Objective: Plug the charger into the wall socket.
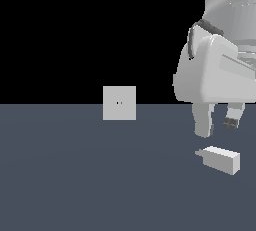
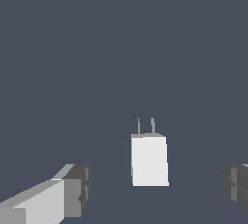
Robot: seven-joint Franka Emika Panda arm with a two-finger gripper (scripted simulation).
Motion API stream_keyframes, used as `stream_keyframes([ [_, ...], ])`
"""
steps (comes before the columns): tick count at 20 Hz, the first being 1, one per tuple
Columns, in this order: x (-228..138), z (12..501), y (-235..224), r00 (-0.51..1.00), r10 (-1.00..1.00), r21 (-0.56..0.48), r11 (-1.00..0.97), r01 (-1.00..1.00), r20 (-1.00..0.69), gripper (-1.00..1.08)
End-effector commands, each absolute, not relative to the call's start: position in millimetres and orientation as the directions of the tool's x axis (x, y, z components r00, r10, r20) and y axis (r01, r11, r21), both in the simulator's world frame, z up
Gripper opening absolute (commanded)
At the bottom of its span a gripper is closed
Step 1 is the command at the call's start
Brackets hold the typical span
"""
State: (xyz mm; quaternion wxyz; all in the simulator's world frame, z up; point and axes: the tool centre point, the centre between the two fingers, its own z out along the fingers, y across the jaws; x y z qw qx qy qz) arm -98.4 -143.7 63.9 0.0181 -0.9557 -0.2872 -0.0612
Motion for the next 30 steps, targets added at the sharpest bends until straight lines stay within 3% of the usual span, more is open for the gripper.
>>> stream_keyframes([
  [1, -99, 62, -146, 0.822, 0.554, 0.001, -0.829, 0.559, 0.130, 1.00],
  [12, -98, 59, -146, 0.821, 0.555, 0.000, -0.829, 0.560, 0.130, 1.00],
  [28, -99, 12, -146, 0.821, 0.555, 0.000, -0.829, 0.560, 0.130, 1.00],
  [29, -99, 12, -146, 0.821, 0.555, 0.000, -0.829, 0.560, 0.130, -1.00],
  [30, -99, 12, -146, 0.821, 0.555, 0.000, -0.829, 0.560, 0.130, -1.00],
])
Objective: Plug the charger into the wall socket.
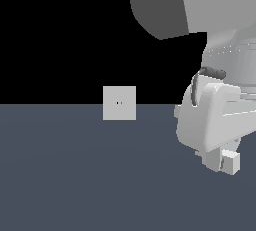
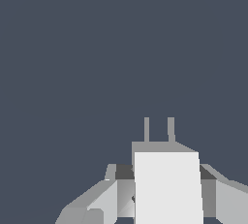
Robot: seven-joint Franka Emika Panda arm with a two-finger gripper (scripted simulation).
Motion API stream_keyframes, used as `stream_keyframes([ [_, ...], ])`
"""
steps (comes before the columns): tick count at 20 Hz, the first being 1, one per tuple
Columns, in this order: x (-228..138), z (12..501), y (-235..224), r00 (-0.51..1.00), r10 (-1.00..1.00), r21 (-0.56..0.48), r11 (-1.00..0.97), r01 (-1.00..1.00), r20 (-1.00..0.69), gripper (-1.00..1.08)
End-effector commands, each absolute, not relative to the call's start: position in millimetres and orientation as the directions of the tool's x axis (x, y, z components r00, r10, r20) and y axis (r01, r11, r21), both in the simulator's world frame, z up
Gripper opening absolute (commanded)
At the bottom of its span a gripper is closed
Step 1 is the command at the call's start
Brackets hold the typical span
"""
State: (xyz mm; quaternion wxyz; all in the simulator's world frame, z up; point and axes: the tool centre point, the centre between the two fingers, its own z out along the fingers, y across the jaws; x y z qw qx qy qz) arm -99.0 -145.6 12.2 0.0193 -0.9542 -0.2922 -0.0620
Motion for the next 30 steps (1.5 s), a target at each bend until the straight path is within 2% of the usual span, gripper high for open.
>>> stream_keyframes([
  [1, -99, 12, -146, 0.821, 0.555, 0.000, -0.829, 0.560, 0.130, -1.00],
  [16, -96, 16, -138, 0.833, 0.538, 0.000, -0.840, 0.542, 0.130, -1.00],
  [30, -73, 42, -83, 0.905, 0.405, 0.000, -0.913, 0.409, 0.132, -1.00],
])
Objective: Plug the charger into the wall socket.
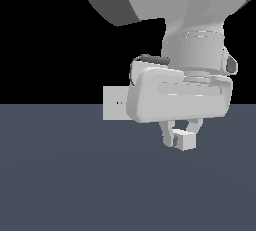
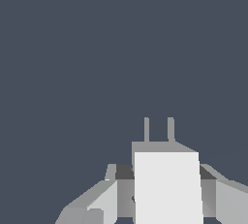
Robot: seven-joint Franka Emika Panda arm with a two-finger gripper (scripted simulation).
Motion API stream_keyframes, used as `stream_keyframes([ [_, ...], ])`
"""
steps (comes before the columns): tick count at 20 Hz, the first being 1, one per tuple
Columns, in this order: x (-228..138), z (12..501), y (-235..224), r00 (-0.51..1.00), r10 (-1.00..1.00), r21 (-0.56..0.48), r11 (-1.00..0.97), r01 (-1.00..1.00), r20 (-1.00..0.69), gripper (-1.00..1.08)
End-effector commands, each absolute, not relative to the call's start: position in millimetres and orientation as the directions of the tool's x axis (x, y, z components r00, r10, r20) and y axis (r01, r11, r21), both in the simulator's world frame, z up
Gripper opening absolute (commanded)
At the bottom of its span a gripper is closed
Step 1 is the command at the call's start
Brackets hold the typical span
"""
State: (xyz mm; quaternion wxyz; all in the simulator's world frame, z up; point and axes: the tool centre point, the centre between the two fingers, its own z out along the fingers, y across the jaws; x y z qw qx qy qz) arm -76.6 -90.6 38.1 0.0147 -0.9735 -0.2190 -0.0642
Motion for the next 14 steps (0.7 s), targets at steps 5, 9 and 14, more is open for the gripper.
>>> stream_keyframes([
  [5, -58, 55, -58, 0.931, 0.339, -0.001, -0.940, 0.342, 0.133, -1.00],
  [9, -46, 64, -39, 0.949, 0.286, 0.000, -0.957, 0.289, 0.133, -1.00],
  [14, -28, 77, -17, 0.967, 0.218, 0.000, -0.975, 0.220, 0.132, -1.00],
])
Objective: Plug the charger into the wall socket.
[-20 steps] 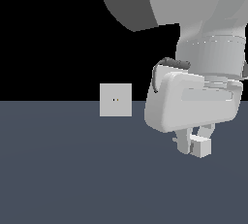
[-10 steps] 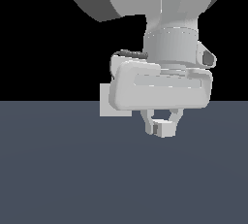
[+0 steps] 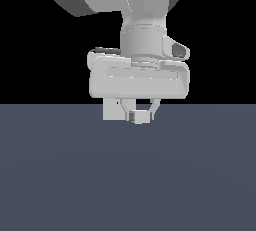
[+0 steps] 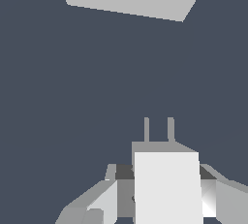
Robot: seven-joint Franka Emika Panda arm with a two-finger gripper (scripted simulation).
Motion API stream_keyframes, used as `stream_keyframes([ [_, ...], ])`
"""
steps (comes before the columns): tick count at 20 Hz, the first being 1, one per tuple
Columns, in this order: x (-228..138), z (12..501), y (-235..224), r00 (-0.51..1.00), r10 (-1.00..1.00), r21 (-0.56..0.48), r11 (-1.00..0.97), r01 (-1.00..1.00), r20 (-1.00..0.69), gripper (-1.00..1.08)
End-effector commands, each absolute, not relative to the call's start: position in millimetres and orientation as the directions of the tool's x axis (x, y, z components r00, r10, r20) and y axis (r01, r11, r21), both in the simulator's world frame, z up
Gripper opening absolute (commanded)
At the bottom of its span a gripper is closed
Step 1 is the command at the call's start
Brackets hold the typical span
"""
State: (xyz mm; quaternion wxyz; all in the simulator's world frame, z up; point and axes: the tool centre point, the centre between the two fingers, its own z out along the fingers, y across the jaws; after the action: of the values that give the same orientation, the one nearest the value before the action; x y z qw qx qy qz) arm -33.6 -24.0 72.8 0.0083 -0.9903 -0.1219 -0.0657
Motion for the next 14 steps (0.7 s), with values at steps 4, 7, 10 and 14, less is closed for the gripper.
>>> stream_keyframes([
  [4, -14, 85, -3, 0.977, 0.169, 0.000, -0.985, 0.171, 0.132, -1.00],
  [7, -6, 91, 6, 0.982, 0.139, 0.001, -0.990, 0.140, 0.131, -1.00],
  [10, 2, 95, 12, 0.985, 0.114, 0.001, -0.993, 0.115, 0.131, -1.00],
  [14, 9, 99, 18, 0.987, 0.092, 0.001, -0.996, 0.092, 0.130, -1.00],
])
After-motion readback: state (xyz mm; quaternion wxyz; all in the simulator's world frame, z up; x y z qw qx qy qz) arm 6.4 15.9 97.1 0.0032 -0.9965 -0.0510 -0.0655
